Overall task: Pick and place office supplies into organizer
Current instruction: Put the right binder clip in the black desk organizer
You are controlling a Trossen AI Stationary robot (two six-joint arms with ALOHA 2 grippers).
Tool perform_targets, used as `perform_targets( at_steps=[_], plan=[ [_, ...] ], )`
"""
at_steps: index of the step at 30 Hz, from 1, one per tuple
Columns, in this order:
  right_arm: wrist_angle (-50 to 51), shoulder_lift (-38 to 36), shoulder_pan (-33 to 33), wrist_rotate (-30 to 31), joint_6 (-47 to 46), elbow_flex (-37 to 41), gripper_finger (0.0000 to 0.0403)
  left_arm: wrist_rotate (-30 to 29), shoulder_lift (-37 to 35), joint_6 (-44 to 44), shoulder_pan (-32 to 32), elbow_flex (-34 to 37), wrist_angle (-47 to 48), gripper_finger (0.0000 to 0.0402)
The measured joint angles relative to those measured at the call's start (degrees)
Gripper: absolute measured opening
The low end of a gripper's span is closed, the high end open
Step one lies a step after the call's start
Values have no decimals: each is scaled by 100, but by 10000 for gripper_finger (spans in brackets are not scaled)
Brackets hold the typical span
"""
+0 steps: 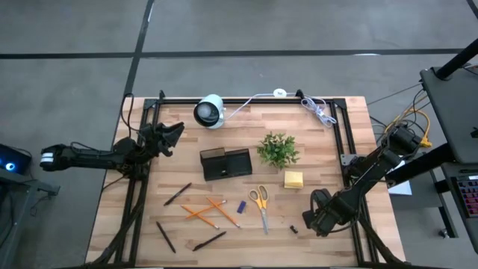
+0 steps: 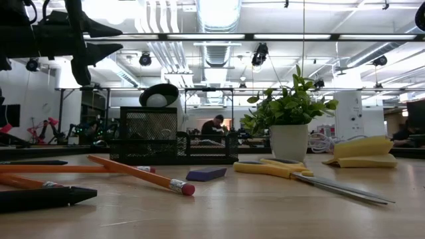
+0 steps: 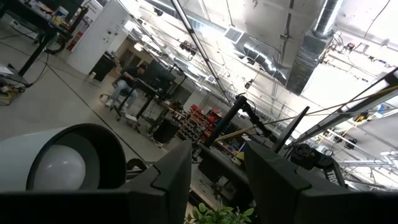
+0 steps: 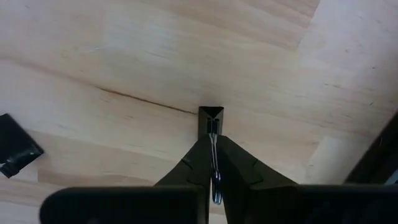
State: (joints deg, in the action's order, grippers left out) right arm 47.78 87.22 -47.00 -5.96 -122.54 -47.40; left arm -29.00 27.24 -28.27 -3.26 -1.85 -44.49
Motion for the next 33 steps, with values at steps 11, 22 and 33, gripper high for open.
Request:
perform_targets(
  at_steps=[11,22,33],
  plan=[
    [-197,-207,0,185,130,-6,9,2,0,0,1,0,0,133],
    [-196,-638,2,1412,317,-136,9,1,0,0,1,0,0,133],
    [-296,-1023,61,2486,1018,-136,8,3,0,2,1,0,-2,133]
  ],
)
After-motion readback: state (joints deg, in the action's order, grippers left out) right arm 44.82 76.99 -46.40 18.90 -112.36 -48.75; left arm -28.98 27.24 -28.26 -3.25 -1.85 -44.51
